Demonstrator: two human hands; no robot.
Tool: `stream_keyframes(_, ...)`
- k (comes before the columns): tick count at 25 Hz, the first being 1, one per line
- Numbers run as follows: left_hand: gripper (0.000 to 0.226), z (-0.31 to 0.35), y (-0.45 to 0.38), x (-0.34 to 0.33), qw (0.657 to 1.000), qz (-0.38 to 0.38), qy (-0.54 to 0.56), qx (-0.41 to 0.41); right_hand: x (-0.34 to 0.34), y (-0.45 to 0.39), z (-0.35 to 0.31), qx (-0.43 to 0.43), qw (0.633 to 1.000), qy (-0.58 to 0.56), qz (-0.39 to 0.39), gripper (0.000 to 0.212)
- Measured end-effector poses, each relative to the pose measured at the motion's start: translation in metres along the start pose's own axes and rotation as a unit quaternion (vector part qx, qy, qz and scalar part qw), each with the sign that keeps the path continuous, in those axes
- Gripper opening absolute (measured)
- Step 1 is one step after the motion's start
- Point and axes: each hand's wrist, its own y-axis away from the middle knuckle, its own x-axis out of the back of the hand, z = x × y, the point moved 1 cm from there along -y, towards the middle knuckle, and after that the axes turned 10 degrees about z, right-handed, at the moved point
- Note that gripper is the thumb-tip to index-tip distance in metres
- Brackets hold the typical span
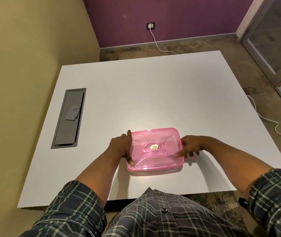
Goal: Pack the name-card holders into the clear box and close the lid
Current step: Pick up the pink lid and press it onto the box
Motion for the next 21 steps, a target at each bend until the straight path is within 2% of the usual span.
stream_keyframes(3,0.16,0.006,0.002,0.001,0.999,0.024,-0.029,0.001,0.021,-0.012,-0.005,-0.045,0.981,-0.129,0.138,0.058)
stream_keyframes(5,0.16,0.007,0.002,0.003,0.999,0.03,-0.031,0.005,0.028,-0.021,-0.01,-0.045,0.968,-0.168,0.178,0.053)
stream_keyframes(12,0.159,0.001,-0.005,0.002,0.999,0.031,-0.04,-0.008,0.027,-0.031,-0.012,-0.102,0.951,-0.232,0.175,0.059)
stream_keyframes(16,0.155,0.001,-0.014,0.001,0.998,0.028,-0.054,-0.017,0.024,-0.034,-0.015,-0.095,0.958,-0.177,0.202,0.059)
stream_keyframes(18,0.154,0.002,-0.015,0.003,0.999,0.025,-0.043,-0.018,0.025,-0.031,-0.014,-0.098,0.955,-0.204,0.194,0.06)
stream_keyframes(20,0.139,-0.006,-0.015,0.007,0.999,0.005,0.037,-0.009,0.025,-0.027,-0.013,-0.107,0.95,-0.228,0.186,0.062)
stream_keyframes(21,0.113,-0.013,-0.016,0.008,0.994,0.003,0.106,-0.001,0.025,-0.026,-0.013,-0.11,0.949,-0.229,0.185,0.062)
